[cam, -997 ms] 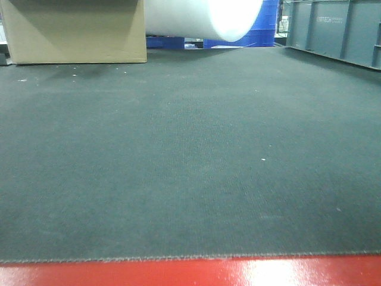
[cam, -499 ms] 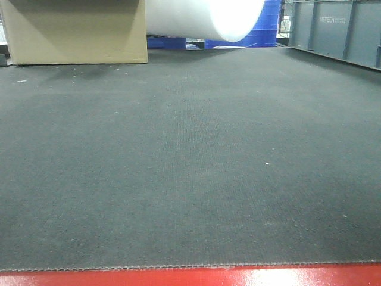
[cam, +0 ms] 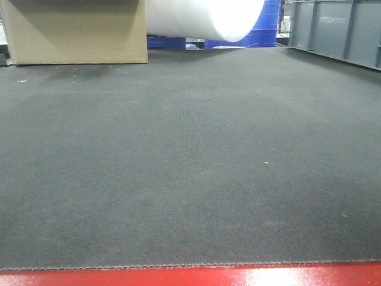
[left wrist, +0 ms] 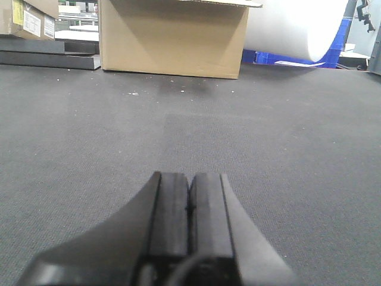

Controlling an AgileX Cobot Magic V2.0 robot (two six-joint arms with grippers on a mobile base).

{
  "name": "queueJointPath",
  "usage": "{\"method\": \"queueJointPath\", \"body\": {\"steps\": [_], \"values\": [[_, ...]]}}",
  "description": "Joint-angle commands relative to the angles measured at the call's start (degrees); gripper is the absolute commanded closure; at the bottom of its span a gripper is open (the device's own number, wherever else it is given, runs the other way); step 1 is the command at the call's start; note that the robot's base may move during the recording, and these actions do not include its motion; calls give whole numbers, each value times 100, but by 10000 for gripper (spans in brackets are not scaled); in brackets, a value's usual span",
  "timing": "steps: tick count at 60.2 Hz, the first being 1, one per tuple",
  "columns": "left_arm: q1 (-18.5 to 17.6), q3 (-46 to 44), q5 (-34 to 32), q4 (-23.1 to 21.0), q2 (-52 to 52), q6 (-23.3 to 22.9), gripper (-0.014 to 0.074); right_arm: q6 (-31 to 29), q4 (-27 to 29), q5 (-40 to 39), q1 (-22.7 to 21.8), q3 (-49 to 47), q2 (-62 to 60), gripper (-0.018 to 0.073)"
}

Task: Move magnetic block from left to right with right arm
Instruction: 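Stop at the red-framed table with the cube held in the right gripper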

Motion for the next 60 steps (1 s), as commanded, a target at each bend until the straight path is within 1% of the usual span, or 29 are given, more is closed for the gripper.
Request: {"method": "queueJointPath", "body": {"steps": [1, 10, 16, 19, 22, 30, 35, 37, 43, 60], "values": [[-25, 59, -515, 0, -85, -25, 713, -21, 52, -497, -29, -142, 89, 273], [-25, 59, -515, 0, -85, -25, 713, -21, 229, -220, -29, -323, 306, 273], [-25, 59, -515, 0, -85, -25, 713, -93, 466, 46, -29, -672, 820, 273], [-25, 59, -515, 0, -85, -25, 713, -255, 615, 138, -29, -879, 1163, 273], [-25, 59, -515, 0, -85, -25, 713, -563, 822, 175, -29, -1084, 1596, 273], [-25, 59, -515, 0, -85, -25, 713, -1349, 1571, 216, -24, -1667, 2684, 273], [-25, 59, -515, 0, -85, -25, 713, -1673, 1969, 260, 5, -2007, 3307, 273], [-25, 59, -515, 0, -85, -25, 713, -1776, 2040, 287, 55, -2168, 3571, 273], [-25, 59, -515, 0, -85, -25, 713, -1930, 2058, 397, 315, -2682, 4456, 273], [-25, 59, -515, 0, -85, -25, 713, -1871, 1906, 601, 1138, -3912, 6376, 272]]}}
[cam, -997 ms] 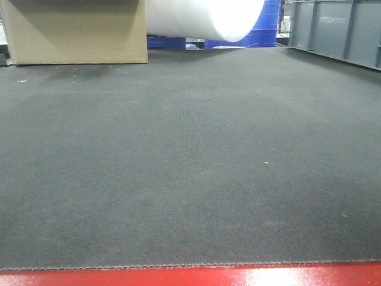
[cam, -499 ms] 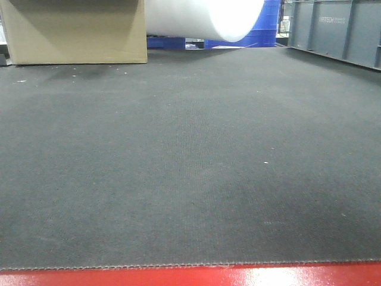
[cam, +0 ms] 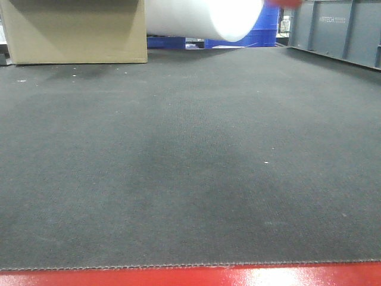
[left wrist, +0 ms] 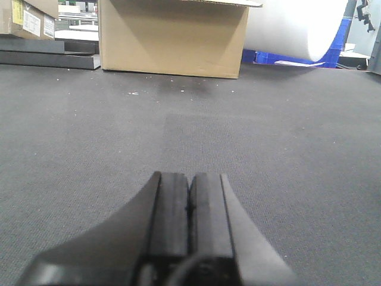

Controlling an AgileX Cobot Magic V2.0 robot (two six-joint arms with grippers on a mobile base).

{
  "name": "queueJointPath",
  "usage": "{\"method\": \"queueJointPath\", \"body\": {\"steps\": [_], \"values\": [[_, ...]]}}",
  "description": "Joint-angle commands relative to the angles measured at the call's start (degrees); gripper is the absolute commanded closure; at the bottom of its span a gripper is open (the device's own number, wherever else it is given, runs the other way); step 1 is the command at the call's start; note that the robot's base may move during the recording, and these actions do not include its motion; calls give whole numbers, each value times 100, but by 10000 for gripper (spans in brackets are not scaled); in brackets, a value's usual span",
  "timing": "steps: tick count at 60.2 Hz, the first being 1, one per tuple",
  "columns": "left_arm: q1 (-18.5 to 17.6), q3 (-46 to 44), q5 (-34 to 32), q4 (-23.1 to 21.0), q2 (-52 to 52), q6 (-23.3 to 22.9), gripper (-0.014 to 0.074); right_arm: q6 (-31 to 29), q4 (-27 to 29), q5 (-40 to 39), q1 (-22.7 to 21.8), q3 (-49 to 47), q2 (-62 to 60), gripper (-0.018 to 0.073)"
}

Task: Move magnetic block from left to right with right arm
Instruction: 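Lower the red cube onto the table and open the right gripper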

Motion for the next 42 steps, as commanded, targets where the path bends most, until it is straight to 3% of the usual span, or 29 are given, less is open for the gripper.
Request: {"method": "queueJointPath", "body": {"steps": [1, 14, 28, 42], "values": [[-25, 59, -515, 0, -85, -25, 713, 10, -25, -203, 205, -591, 422, 272], [-25, 59, -515, 0, -85, -25, 713, 1086, -779, 154, 475, -1596, 1724, 271], [-25, 59, -515, 0, -85, -25, 713, 2350, -1235, 43, 495, -1991, 2617, 271], [-25, 59, -515, 0, -85, -25, 713, 2442, -1235, -42, 495, -1991, 3255, 271]]}}
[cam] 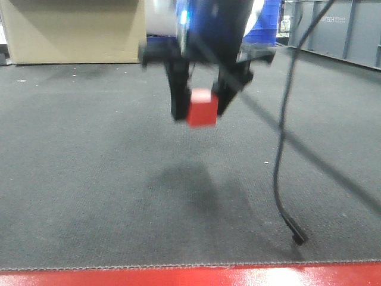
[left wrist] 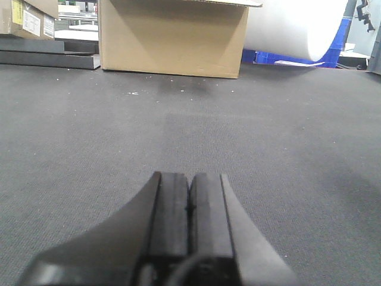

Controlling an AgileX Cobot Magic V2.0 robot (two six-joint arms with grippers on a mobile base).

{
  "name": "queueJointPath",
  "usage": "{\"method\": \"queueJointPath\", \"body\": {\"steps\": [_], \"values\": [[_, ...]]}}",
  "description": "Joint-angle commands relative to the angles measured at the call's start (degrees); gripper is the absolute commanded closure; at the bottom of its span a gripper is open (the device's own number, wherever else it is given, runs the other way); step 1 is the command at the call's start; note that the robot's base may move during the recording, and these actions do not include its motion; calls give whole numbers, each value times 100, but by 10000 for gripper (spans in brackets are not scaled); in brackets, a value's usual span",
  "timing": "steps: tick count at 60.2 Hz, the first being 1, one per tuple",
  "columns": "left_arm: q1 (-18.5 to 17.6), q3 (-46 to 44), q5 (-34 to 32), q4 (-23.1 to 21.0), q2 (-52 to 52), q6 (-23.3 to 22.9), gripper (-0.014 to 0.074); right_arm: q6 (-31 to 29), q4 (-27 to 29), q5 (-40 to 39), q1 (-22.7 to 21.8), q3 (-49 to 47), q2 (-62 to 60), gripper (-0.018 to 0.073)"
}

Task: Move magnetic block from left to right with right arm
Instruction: 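Lower the red cube onto the table and open the right gripper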

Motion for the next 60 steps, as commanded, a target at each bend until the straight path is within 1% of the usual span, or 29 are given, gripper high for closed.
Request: {"method": "queueJointPath", "body": {"steps": [1, 14, 18, 22, 28, 30, 32, 36, 53, 57, 60], "values": [[-25, 59, -515, 0, -85, -25, 713, 56, -67, -247, -1, -210, -77, 271], [-25, 59, -515, 0, -85, -25, 713, 61, -67, -286, -1, -203, 204, 268], [-25, 59, -515, 0, -85, -25, 712, 61, -67, -260, -1, -203, 235, 238], [-25, 59, -515, 0, -85, -25, 713, 61, -67, -258, -1, -203, 249, 179], [-25, 59, -515, 0, -85, -25, 713, 61, -67, -258, -1, -203, 249, 28], [-25, 59, -515, 0, -85, -25, 713, 61, -67, -235, -1, -203, 249, -40], [-25, 59, -515, 0, -85, -25, 713, 61, -67, -195, -1, -203, 244, -88], [-25, 59, -515, 0, -85, -25, 713, 61, -67, -150, -1, -203, 228, -71], [-25, 59, -515, 0, -85, -25, 713, 61, -67, -142, -21, -203, -298, -69], [-25, 59, -515, 0, -85, -25, 713, 61, -67, -135, -21, -203, -531, -32], [-25, 59, -515, 0, -85, -25, 713, 61, -111, -135, -21, -193, -710, 32]]}}
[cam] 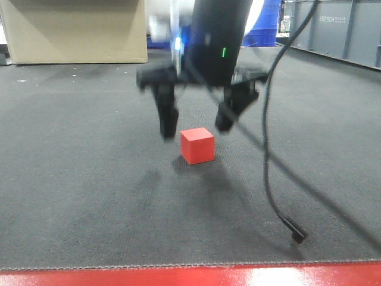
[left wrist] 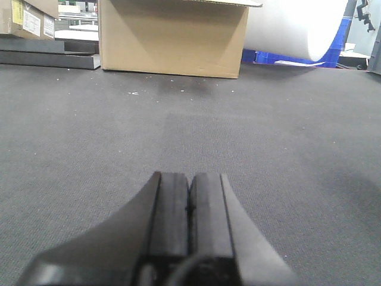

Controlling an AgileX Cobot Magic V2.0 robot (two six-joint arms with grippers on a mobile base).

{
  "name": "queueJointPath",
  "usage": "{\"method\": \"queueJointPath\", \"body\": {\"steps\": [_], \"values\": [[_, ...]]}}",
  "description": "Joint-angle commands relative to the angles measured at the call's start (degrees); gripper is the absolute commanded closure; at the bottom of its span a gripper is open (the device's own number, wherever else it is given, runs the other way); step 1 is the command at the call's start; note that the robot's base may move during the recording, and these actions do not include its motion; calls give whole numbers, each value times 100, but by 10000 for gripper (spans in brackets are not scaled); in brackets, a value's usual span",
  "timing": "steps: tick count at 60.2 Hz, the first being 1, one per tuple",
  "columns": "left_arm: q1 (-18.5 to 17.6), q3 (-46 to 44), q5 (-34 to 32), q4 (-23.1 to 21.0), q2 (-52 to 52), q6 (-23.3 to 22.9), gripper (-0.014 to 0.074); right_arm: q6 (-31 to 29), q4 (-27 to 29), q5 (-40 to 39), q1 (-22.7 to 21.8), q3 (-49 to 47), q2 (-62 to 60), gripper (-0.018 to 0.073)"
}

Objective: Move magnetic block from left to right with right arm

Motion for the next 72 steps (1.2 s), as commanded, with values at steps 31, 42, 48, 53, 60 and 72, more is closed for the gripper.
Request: {"method": "queueJointPath", "body": {"steps": [31, 42, 48, 53, 60, 72], "values": [[-25, 59, -515, 0, -85, -25, 713, -5, -730, -780, -15, 1627, -3545, 501], [-25, 59, -515, 0, -85, -25, 713, -5, -730, -1716, -15, 3296, -4890, 501], [-25, 59, -515, 0, -85, -25, 713, -5, -725, -2163, -15, 4147, -5581, 501], [-25, 59, -515, 0, -85, -25, 713, -5, -720, -2481, -15, 4766, -6277, 501], [-25, 59, -515, 0, -85, -25, 713, -5, -705, -2681, -15, 5396, -7152, 501], [-25, 59, -515, 0, -85, -25, 713, -5, -705, -2728, -15, 5969, -8489, 502]]}}
